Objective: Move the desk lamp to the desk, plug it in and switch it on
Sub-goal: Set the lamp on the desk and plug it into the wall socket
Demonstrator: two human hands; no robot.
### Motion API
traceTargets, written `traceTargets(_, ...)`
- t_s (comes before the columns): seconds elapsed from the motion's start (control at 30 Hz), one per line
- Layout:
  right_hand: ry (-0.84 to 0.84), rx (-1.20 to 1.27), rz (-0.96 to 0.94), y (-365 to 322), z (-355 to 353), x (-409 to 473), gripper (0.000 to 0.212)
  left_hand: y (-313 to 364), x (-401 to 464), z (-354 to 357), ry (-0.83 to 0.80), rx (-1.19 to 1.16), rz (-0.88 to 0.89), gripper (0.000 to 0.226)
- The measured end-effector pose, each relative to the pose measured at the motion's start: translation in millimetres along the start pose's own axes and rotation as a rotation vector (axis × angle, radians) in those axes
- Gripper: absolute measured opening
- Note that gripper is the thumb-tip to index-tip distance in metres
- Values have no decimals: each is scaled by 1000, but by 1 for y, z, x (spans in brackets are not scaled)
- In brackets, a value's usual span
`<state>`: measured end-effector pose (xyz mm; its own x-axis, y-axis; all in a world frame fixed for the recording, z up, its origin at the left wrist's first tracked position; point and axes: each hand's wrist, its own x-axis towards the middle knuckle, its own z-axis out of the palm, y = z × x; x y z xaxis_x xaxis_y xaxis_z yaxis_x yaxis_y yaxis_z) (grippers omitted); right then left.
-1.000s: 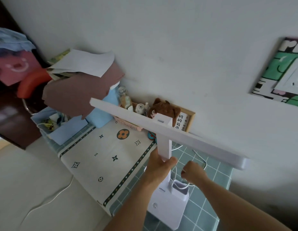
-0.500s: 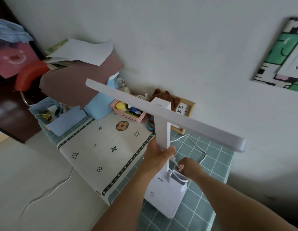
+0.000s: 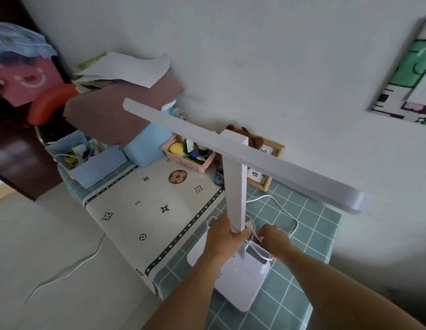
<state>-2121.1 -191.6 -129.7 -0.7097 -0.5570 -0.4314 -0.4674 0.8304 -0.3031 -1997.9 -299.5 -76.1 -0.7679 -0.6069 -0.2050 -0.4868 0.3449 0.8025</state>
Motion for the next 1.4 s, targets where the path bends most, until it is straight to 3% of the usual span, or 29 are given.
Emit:
traceTargets(0.17,61,-23,82,0,-3,-6,28,-4,-6,-5,3,-96,-36,73)
traceTargets(0.37,180,230,193,14,-24,-8,15,-12,-12,-2,-11,-94,-33,67)
traceTargets(0.5,268,285,240,17,-35,-14,37,-7,-10,2,-2,-43,-44,61)
traceTargets(0.67,269,358,256,17,-41,-16,10,-1,-11,1,5,34,-75,61)
traceTargets(0.73,266,378,281,13,-47,-22,12,1,-12,1,16,36,-83,61)
traceTargets(0.97,358,707,157,-3,-71,-38,23,1,-14,3,0,-104,-109,77)
traceTargets(1.17,499,899,81,-27,-106,-56,26,9,-18,-2,-15,-201,-101,71)
traceTargets(1.27,547,1037,76,-35,-120,-64,24,20,-24,-10,-23,-101,-94,71)
traceTargets(1.4,560,1179,111,-40,-133,-77,24,39,-31,-24,-137,165,-232,89)
